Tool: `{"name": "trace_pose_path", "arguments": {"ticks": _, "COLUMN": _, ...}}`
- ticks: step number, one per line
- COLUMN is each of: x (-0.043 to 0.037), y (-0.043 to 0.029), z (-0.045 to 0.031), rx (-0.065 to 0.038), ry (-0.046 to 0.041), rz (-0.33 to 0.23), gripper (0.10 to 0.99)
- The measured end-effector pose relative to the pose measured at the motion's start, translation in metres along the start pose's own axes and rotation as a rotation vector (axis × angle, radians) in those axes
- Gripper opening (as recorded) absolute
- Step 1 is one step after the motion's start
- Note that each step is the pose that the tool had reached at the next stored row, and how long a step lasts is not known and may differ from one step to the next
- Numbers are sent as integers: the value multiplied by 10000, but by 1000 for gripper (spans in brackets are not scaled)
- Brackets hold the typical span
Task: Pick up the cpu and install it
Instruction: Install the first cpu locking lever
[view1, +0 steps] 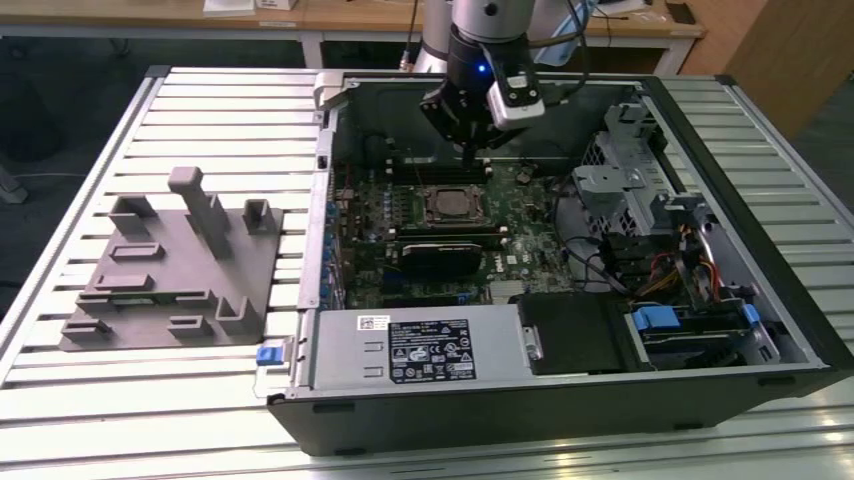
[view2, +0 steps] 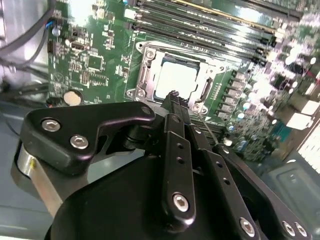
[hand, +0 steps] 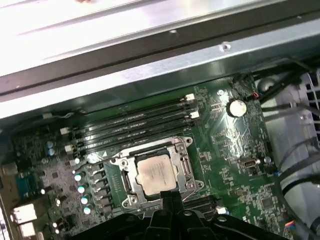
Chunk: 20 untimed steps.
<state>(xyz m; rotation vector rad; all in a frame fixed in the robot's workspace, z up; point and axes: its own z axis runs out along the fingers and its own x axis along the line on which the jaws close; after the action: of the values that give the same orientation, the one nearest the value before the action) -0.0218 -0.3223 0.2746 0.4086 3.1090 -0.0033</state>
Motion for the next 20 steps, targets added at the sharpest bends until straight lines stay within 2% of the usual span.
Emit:
{"name": "trace_pose_path", "arguments": {"ticks": 11, "x": 0, "y": 0, "z": 8, "rx": -12, "ry": -3, "rz": -1981, "gripper": 106}}
{"name": "trace_pose_path", "arguments": {"ticks": 14, "x": 32, "y": -9, "z": 12, "rx": -27, "ry": -2, "rz": -2058, "gripper": 106}}
{"name": "trace_pose_path", "arguments": {"ticks": 18, "x": 130, "y": -34, "z": 17, "rx": -49, "ry": -1, "rz": -2095, "gripper": 106}}
{"name": "trace_pose_path", "arguments": {"ticks": 20, "x": 132, "y": -36, "z": 22, "rx": -47, "ry": 0, "rz": -2397, "gripper": 106}}
